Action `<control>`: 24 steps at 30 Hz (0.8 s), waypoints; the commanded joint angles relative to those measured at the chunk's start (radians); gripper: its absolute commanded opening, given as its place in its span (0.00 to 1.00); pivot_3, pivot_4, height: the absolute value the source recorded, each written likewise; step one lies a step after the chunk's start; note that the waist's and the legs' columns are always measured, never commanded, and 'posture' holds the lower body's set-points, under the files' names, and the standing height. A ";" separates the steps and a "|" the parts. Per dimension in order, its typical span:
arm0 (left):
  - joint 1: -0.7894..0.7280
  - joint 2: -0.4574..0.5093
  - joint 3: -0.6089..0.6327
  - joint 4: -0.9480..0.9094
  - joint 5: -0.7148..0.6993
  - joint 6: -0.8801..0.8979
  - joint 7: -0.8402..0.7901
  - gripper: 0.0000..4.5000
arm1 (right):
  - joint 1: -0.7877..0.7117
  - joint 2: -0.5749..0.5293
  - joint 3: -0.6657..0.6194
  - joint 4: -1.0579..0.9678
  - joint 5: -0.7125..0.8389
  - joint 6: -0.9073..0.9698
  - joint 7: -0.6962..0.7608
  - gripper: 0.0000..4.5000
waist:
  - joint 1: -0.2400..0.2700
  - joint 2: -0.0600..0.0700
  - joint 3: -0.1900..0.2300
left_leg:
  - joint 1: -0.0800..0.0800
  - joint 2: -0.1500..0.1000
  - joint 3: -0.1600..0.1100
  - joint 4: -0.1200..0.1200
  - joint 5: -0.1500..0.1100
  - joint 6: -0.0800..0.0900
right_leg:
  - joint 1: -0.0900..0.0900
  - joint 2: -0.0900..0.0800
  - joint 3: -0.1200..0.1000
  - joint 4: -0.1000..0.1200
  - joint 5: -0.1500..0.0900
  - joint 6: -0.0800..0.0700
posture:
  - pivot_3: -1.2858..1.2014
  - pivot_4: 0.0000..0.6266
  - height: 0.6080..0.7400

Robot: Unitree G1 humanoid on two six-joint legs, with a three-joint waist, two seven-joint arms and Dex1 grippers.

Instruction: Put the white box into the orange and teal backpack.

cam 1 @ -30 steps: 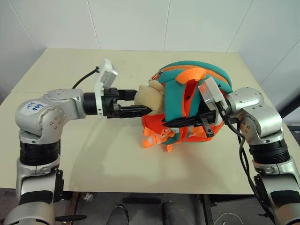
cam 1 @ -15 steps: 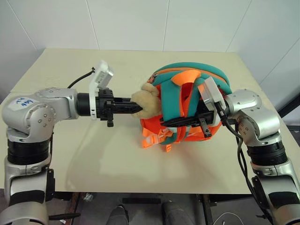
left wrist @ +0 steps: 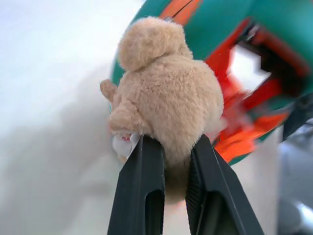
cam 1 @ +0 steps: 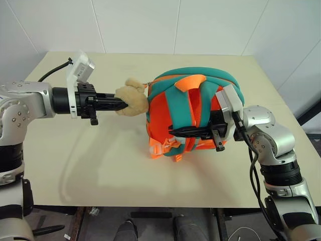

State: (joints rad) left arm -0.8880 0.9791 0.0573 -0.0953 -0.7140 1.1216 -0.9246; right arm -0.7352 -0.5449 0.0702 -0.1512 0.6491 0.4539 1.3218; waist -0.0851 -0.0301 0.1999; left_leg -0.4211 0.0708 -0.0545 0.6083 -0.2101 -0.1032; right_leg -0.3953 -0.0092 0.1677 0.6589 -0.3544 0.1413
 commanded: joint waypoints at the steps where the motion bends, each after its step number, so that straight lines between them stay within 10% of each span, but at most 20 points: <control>1: -0.013 0.020 -0.034 0.050 0.063 -0.046 -0.022 0.05 | 0.007 0.008 -0.041 -0.056 0.050 0.007 -0.022 0.00 | 0.001 0.000 0.000 | 0.000 0.000 0.000 0.000 0.000 0.000 | 0.000 0.000 0.000 0.000 0.000 0.000 | 0.52 0.24 1.00; 24: -0.072 -0.166 -0.352 0.376 0.417 -0.304 -0.152 0.04 | 0.088 0.057 -0.052 -0.154 0.148 0.048 -0.125 0.00 | 0.004 0.000 0.000 | 0.000 0.000 0.000 -0.003 0.000 0.000 | -0.001 0.000 0.000 0.000 -0.001 -0.001 | 0.52 0.24 1.00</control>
State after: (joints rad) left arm -0.9721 0.8199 -0.2827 0.2611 -0.3320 0.8254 -1.0770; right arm -0.6476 -0.4911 0.0349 -0.2544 0.7693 0.5079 1.2009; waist -0.0814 -0.0301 0.2000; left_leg -0.4213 0.0708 -0.0546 0.6056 -0.2100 -0.1032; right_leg -0.3959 -0.0089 0.1675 0.6586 -0.3554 0.1408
